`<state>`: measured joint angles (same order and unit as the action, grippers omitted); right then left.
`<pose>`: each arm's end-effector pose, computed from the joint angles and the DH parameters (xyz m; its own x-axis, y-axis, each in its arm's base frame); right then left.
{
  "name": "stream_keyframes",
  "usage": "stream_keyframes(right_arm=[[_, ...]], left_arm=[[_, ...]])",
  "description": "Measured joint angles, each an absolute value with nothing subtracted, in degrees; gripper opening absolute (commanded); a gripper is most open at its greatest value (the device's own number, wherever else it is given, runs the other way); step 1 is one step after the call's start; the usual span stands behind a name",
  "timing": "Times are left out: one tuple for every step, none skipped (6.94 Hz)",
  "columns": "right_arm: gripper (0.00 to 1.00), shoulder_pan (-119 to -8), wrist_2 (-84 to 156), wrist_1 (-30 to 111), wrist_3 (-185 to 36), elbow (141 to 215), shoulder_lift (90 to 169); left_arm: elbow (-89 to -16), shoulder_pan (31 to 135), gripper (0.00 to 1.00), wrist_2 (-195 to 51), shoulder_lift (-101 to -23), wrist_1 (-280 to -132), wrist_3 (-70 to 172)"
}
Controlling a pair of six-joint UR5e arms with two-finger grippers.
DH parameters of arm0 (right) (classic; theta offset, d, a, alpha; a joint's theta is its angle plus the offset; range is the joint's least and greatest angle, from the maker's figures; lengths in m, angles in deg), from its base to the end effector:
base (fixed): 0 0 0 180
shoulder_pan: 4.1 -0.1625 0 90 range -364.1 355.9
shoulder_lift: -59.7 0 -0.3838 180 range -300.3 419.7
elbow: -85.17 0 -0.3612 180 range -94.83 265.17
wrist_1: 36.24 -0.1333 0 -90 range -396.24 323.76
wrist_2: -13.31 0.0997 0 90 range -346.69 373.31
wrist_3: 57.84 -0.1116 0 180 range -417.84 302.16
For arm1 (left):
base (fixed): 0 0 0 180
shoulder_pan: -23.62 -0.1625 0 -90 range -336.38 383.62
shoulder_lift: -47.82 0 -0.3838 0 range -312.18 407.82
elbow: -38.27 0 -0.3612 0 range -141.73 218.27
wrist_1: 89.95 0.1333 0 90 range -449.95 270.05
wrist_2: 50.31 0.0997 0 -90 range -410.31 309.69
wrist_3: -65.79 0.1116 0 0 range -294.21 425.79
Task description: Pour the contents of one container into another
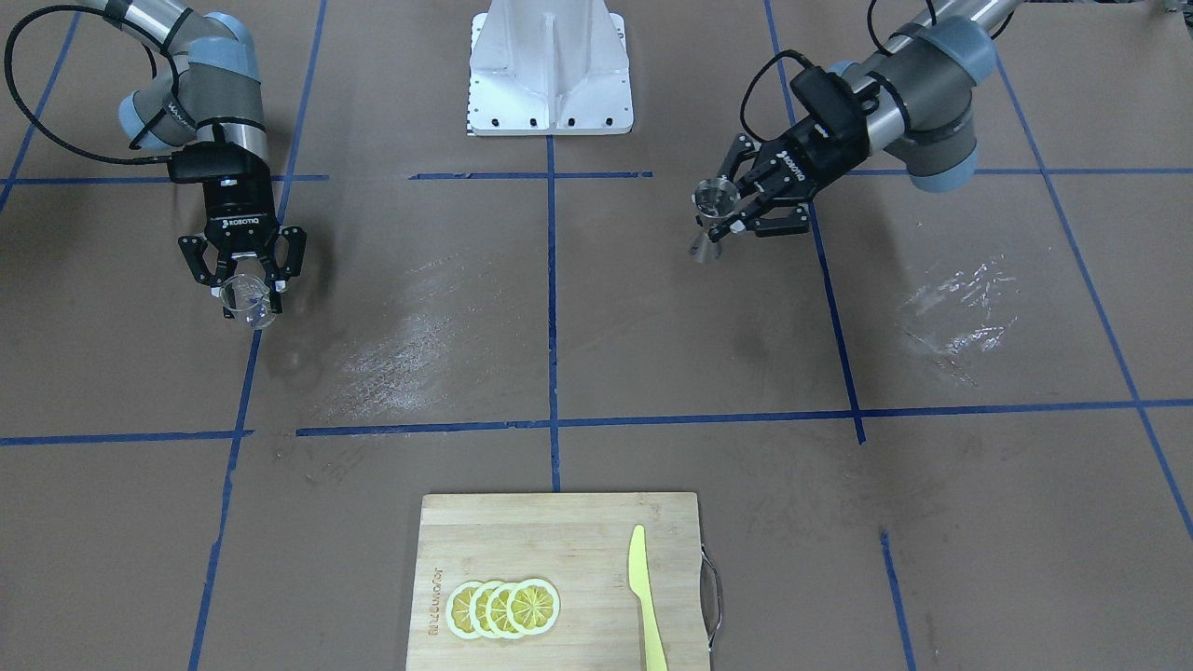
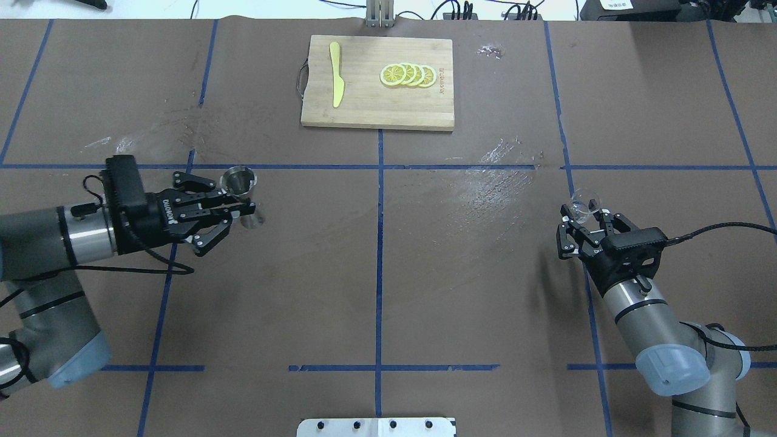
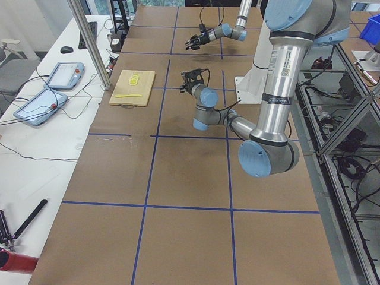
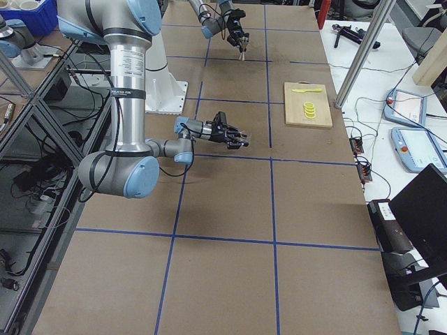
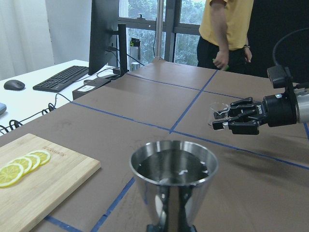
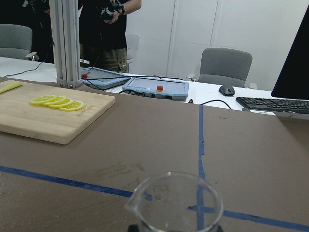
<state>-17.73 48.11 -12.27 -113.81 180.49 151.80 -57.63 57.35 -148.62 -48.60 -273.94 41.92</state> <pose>-0.3760 -0.3226 0.4551 0.7782 -0.1399 0.6122 -0.5372 0.3564 0.7644 0.3290 -0.3605 0.3401 0.3024 0.8861 -0.3513 0.3892 0.2216 0.8941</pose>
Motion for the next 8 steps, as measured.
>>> stream_keyframes(right_arm=[[0.0,-17.7,48.1,-12.3,-113.8,180.5,151.8],[0.0,-17.7,48.1,-12.3,-113.7,180.5,151.7],[0.0,-17.8,48.1,-12.3,-113.7,180.5,151.7],[0.0,-17.8,48.1,-12.3,-113.7,180.6,151.7],[0.0,-17.8,48.1,-12.3,-113.7,180.7,151.7],[0.0,-17.8,48.0,-12.3,-113.7,180.8,151.6],[0.0,-17.8,48.0,-12.3,-113.7,180.8,151.6],[0.0,-17.8,48.0,-12.3,-113.8,180.9,151.6]], left_arm=[[-57.5,57.6,0.0,-146.8,-44.3,-278.0,40.4],[-57.2,57.7,0.0,-142.1,-41.0,-281.3,38.8],[-57.0,57.6,0.0,-136.2,-38.6,-283.4,36.7],[-56.9,57.4,0.0,-130.3,-36.1,-284.5,34.1],[-56.9,57.0,0.0,-125.2,-33.7,-285.0,32.4],[-56.8,55.4,0.0,-119.4,-31.7,-285.2,30.7],[-56.8,51.8,0.0,-112.0,-30.3,-285.2,28.8],[-56.5,46.7,0.0,-103.0,-29.6,-285.0,27.5]])
